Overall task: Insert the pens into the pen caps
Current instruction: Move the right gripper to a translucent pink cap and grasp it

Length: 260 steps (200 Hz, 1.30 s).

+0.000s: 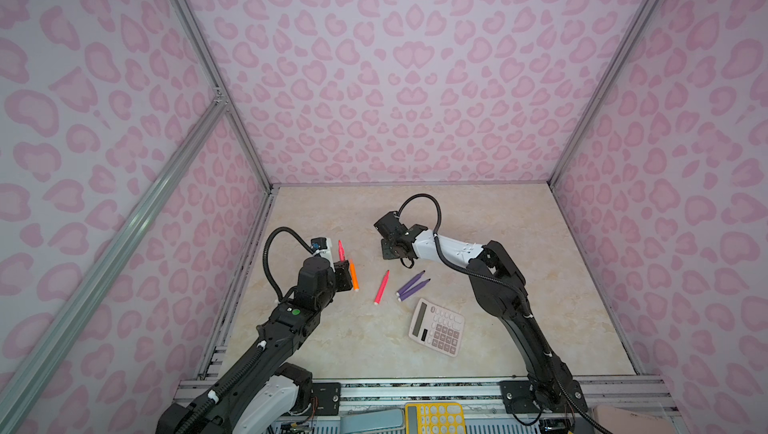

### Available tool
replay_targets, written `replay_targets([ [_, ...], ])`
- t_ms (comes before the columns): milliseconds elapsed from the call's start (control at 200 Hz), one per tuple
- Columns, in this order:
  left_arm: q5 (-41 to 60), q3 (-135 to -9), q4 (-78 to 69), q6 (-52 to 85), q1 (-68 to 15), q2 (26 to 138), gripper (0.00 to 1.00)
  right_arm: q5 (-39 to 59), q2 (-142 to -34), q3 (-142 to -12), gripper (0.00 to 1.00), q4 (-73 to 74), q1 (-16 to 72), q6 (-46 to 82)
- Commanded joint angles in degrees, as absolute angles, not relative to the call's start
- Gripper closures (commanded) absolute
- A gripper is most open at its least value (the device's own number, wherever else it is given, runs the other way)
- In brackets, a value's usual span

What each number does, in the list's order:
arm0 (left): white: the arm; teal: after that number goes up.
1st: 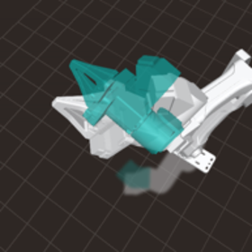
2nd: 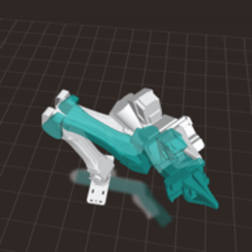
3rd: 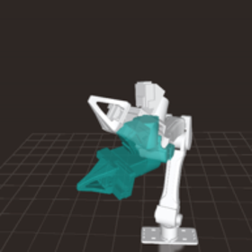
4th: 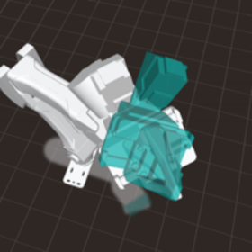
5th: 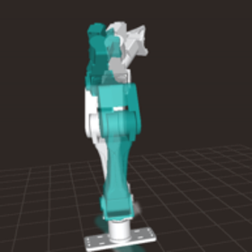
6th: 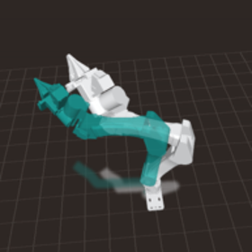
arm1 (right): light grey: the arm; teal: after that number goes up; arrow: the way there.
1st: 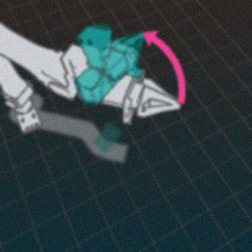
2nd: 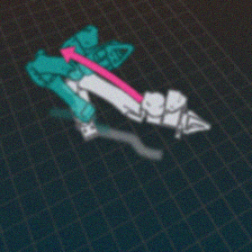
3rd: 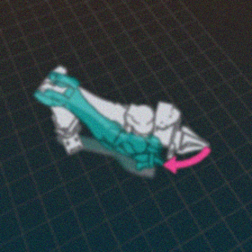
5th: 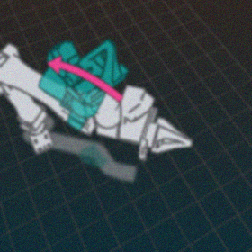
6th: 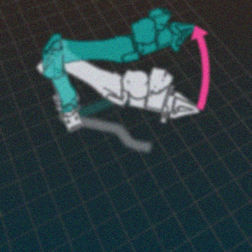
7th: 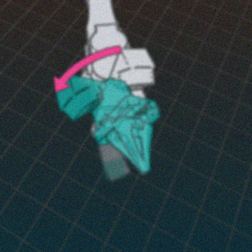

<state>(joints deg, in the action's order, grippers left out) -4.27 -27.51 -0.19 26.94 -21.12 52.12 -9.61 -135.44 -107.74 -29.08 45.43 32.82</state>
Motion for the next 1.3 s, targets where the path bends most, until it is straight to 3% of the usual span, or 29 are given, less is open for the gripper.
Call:
replay_targets([
  [0, -3.7, -28.3, -1.6, 27.1, -21.2, 52.3, 0.97, -11.1, -136.4, -108.4, 0.70, -30.0, 45.4, 33.0],
  [300, -3.5, -28.2, -1.4, 27.2, -21.1, 52.1, 0.97, -12.6, -138.8, -112.1, 0.58, -32.4, 44.6, 31.8],
  [670, -2.7, -29.0, -1.6, 27.3, -21.1, 53.1, 0.97, -11.2, -141.6, -116.1, 0.67, -34.2, 44.6, 30.9],
  [925, -2.1, -29.3, -1.7, 27.3, -21.2, 53.3, 0.97, -10.9, -142.1, -116.6, 0.78, -34.4, 44.6, 30.9],
  [1295, -1.5, -29.5, -1.9, 27.4, -21.1, 53.4, 0.97, -10.8, -143.4, -118.5, 0.73, -35.5, 44.6, 30.6],
])
